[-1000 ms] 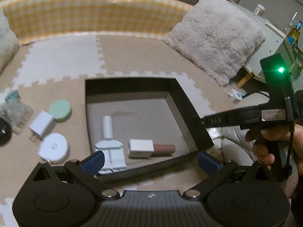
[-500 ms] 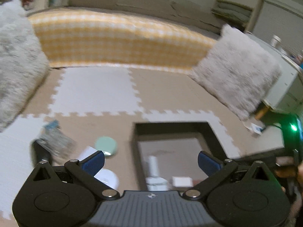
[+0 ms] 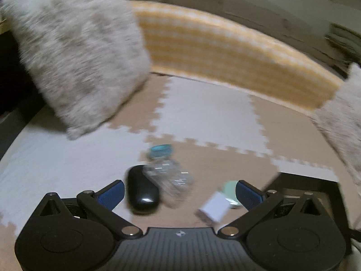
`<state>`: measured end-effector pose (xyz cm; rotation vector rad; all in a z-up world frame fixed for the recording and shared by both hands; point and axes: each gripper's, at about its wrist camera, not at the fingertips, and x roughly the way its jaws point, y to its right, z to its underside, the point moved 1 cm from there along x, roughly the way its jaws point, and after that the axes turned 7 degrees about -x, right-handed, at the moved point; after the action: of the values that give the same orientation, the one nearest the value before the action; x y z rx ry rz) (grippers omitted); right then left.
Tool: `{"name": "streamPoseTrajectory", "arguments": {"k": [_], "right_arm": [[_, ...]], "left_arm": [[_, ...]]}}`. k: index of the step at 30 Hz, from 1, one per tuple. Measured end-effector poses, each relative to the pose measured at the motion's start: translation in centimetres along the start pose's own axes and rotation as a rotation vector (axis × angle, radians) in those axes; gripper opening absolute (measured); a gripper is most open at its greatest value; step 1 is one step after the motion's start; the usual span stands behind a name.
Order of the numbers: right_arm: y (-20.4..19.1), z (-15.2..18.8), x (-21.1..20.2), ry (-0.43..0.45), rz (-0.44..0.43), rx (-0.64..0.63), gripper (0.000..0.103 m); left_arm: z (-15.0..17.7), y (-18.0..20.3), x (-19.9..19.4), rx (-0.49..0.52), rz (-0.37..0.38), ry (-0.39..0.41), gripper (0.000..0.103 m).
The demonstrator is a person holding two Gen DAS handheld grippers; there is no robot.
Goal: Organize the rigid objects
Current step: 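Move the left gripper to the black mouse and grasp it, then carry the black mouse into the black box and release it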
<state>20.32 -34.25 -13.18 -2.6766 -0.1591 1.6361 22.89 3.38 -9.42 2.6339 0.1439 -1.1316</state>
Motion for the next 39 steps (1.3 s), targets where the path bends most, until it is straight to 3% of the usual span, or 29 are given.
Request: {"name": "streamPoseTrajectory", "arguments": {"k": [5,11,18,26,29,32,39], "right_arm": [[0.0,0.0,0.1,-0.005,-0.001,-0.003,0.005],[0.0,0.0,0.2,-0.007,0.000,-0.008,0.006],[0.0,0.0,0.3,-0.013,0.002,-0.009,0.006],[0.0,0.1,0.7,-0.025,0.004,-0.012,0.006],[-0.1,0.1,0.7,-0.028,0.005,-0.014,0.006],[-0.1,0.2,0.8,-0.027,0.003,-0.011,0.006],[0.0,0.1,0.5,-0.013,-0.001,0.003,0.006]], "left_arm": [[0.7,-2.3,2.1,-0.039,-0.102,-0.029,0.102],[1.9,-3.6,4.7,-0.095,-0.117,-0.103,0.083],[2.3,-3.3,6.8,-0.026,-0.178,-0.047,0.075],[1.7,-3.4,9.0,0.015,-0.154,-0.025,0.074],[1.4,-3.8,9.4,-0.025,-0.134,-0.041,0.074],[1.1,-4.1,9.3,-0.059,-0.096,-0.066,0.056],[2.0,-3.5,8.1,-0.037,-0.111,-0.126,0.056]]}}
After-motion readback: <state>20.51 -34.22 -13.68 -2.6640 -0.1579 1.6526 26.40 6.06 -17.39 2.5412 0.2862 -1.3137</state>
